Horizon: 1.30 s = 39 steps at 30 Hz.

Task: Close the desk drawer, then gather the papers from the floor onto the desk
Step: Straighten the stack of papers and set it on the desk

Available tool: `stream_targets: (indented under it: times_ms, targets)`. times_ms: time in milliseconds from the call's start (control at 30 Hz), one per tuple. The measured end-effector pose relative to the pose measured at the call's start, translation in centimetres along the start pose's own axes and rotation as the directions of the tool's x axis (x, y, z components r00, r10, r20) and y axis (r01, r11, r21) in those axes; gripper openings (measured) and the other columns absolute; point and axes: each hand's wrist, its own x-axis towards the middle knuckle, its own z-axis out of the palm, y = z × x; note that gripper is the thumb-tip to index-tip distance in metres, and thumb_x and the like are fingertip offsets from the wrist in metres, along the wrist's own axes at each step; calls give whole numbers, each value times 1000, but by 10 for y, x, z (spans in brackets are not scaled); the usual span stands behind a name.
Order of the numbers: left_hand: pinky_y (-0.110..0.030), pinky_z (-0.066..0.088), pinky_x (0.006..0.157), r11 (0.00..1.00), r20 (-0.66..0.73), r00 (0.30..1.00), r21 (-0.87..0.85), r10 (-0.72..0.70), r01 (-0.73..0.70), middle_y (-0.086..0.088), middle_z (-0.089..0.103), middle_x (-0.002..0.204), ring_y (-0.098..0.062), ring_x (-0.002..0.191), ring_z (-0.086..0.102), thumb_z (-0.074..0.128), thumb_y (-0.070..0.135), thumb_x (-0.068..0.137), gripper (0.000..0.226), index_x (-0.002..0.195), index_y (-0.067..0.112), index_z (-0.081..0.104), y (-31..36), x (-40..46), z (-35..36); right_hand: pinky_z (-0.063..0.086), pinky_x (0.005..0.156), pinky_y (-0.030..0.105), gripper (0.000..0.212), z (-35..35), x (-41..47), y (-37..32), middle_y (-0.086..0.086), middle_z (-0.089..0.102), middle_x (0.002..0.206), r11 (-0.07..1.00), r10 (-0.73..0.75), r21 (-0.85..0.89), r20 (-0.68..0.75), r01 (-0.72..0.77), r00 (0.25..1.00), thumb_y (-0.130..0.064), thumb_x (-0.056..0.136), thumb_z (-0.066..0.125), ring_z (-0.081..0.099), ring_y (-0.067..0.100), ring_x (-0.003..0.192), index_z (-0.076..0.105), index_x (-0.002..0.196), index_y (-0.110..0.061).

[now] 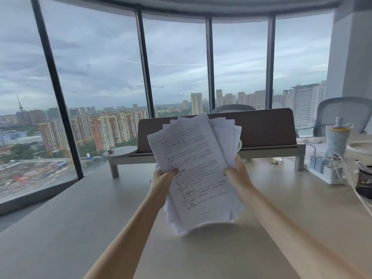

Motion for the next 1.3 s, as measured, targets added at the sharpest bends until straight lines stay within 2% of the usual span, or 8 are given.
stream_targets:
  times_ms: [167,333,433,700,867,967,1167,1300]
  targets:
    - [-57,56,87,998,-11,999,-37,41,-41,-23,71,108,-42,100,67,65,4,79,27,106,1,67,3,-18,-4,54,79,40,66,-2,-13,2,4,62,122,999,-14,29,10,14,1000,13,77,41,59,28,112,47,130,-25]
    - [-53,57,84,996,-25,997,-53,69,-70,-19,74,102,-39,94,70,68,9,82,24,105,1,69,8,-32,-7,56,88,54,69,-8,-26,-2,6,66,118,996,-18,84,49,14,999,16,73,44,64,29,109,50,128,-26]
    - [-50,59,80,994,4,995,-35,104,-104,-16,75,98,-35,89,71,71,18,76,28,101,6,69,9,-37,-7,59,81,47,58,-12,-31,-6,5,70,113,992,-29,123,82,19,996,14,79,50,69,26,103,51,126,-21]
    - [-44,61,74,987,12,989,-70,145,-144,-10,76,99,-31,90,74,74,17,80,31,110,14,66,-2,-29,-6,60,68,33,36,-13,-22,-10,0,74,106,989,-72,139,128,54,989,-6,85,69,75,15,88,53,113,-21]
    - [-43,60,79,979,40,985,-120,169,-163,-8,75,108,-28,98,72,69,22,81,42,122,16,60,-14,-25,-9,58,89,51,52,-12,-6,-11,-4,73,112,984,-159,98,142,146,977,-19,77,75,73,18,101,50,120,-33]
    - [-48,58,84,978,43,987,-151,154,-146,-12,72,115,-31,103,70,67,21,84,45,127,16,57,-25,-21,-6,58,90,50,57,-12,2,-9,-6,72,115,974,-214,111,140,199,967,-20,80,77,73,17,102,47,126,-35]
    - [-53,57,86,979,-23,989,-145,145,-147,-15,75,103,-38,98,70,61,8,85,21,105,9,69,-29,-17,3,60,86,47,47,-9,5,-16,-11,71,109,956,-270,144,100,255,958,-18,86,73,72,15,99,46,122,-32]
    - [-57,56,83,976,-27,981,-106,191,-193,-19,73,98,-43,96,68,54,7,71,28,93,10,70,-11,-15,8,56,92,55,54,-12,2,-25,-14,69,113,941,-310,158,42,300,950,-23,82,73,70,16,106,45,125,-43]
